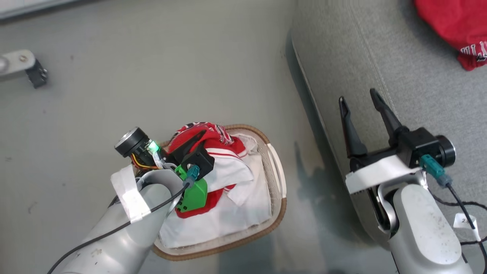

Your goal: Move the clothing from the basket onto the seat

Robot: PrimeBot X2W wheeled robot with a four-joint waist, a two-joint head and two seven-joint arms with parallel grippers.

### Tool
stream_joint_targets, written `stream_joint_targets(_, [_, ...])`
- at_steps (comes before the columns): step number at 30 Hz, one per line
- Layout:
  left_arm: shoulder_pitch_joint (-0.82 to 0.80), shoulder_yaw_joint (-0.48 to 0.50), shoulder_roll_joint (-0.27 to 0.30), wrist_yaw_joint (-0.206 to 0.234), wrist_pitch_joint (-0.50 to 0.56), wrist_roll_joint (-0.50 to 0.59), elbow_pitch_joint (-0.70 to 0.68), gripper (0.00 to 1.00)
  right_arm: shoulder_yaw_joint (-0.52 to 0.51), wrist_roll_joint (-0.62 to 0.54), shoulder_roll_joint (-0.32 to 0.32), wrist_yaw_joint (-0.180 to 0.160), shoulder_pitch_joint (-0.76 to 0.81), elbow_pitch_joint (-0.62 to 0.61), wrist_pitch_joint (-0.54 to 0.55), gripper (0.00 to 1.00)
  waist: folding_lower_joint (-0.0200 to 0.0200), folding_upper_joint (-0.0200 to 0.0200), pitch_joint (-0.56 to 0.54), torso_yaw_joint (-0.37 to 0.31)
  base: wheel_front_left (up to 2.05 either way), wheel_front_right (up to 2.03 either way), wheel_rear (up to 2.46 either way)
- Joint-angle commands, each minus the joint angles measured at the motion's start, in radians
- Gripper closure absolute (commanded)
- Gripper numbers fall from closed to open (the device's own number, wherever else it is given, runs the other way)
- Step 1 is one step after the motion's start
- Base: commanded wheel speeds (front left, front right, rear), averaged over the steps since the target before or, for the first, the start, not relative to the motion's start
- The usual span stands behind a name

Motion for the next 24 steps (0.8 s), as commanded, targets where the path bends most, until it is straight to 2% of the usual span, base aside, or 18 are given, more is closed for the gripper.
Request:
stream_joint_targets(1, [0.02,-0.005,0.021,-0.006,-0.005,-0.004,-0.033,1.0,-0.001,-0.01,-0.004,-0.001,0.027,0.009,-0.002,0.0,0.0001,0.0,-0.131,0.06,0.0,0.0,0.0])
stream_joint_targets(8, [0.039,-0.024,0.081,-0.03,-0.002,-0.019,-0.176,1.0,0.015,-0.021,-0.004,-0.001,0.093,0.04,-0.002,0.0,0.0001,0.0,-0.27,0.068,0.0,0.0,0.0])
stream_joint_targets(13, [0.018,-0.033,0.12,-0.042,0.041,-0.04,-0.286,1.0,0.026,-0.025,-0.004,-0.001,0.13,0.056,-0.002,0.0,0.0001,0.0,-0.347,0.063,0.0,0.0,0.0])
stream_joint_targets(24, [-0.127,-0.041,0.206,-0.058,0.147,-0.087,-0.477,1.0,0.056,-0.032,-0.003,-0.001,0.16,0.076,-0.002,0.0,0.0001,0.0,-0.425,0.052,0.0,0.0,0.0])
